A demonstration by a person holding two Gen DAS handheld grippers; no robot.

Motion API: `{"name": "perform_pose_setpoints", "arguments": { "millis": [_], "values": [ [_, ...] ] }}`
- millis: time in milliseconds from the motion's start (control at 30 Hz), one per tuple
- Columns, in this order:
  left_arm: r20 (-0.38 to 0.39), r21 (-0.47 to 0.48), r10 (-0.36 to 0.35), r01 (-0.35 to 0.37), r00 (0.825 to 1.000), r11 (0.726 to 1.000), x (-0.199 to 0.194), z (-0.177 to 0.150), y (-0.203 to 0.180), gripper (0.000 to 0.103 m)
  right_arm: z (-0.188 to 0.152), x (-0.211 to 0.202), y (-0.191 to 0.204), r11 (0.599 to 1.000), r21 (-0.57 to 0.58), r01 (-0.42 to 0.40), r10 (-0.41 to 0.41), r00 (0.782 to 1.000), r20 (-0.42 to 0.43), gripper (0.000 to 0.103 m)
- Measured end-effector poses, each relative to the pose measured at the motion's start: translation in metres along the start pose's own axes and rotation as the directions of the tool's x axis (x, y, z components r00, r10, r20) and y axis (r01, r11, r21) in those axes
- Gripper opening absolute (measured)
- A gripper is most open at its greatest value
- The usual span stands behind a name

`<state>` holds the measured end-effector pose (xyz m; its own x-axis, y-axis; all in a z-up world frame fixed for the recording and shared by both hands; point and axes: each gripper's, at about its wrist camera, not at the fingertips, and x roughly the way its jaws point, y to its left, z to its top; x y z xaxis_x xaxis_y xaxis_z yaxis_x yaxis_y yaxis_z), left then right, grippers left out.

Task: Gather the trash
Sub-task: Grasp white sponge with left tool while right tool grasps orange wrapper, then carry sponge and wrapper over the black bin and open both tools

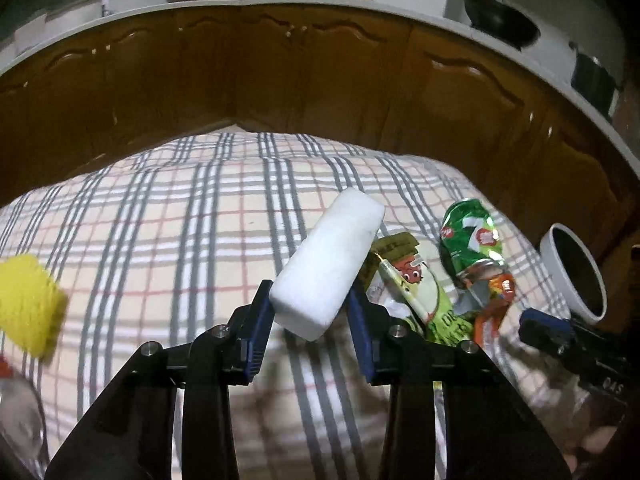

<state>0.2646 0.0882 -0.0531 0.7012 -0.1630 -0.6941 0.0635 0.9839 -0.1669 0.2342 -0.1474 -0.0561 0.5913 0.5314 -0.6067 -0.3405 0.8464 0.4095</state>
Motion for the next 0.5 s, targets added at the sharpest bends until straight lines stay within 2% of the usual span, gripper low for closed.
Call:
{"name": "perform_pose_setpoints", "arguments": {
  "millis": [33,100,267,333,367,400,500],
  "values": [
    [0.007,-0.012,0.0,0.0,1.0,1.0,-0.006,-0.002,0.003,0.035,0.001,0.0,0.002,1.0,-0.004,-0.007,0.007,1.0,0.009,0.065],
    [0.017,-0.031,0.006,-0.006,1.0,1.0,-0.014,-0.005,0.007,0.035,0.005,0.0,0.009,1.0,-0.024,0.011,-0.01,0.999,0.031,0.065],
    [0.025,-0.05,-0.014,0.016,1.0,0.999,-0.026,-0.012,0.008,0.035,0.015,0.024,0.015,0.997,-0.066,0.046,-0.045,0.999,0.013,0.065],
    [0.026,-0.048,-0.022,0.023,0.999,0.999,-0.03,-0.014,0.005,0.035,0.017,0.038,0.013,0.996,-0.072,0.054,-0.055,0.998,-0.016,0.053],
    [0.026,-0.048,-0.027,0.028,0.999,0.998,-0.032,-0.015,0.003,0.035,0.017,0.042,0.01,0.995,-0.075,0.062,-0.065,0.997,-0.029,0.025],
    [0.026,-0.049,-0.03,0.031,0.999,0.998,-0.034,-0.016,0.002,0.035,0.016,0.046,0.009,0.994,-0.077,0.076,-0.079,0.996,-0.04,0.007],
    [0.031,-0.043,-0.045,0.046,0.999,0.998,-0.039,-0.019,-0.008,0.035,0.012,0.038,0.005,0.995,-0.062,0.077,-0.079,0.996,-0.032,0.004]
  ]
}}
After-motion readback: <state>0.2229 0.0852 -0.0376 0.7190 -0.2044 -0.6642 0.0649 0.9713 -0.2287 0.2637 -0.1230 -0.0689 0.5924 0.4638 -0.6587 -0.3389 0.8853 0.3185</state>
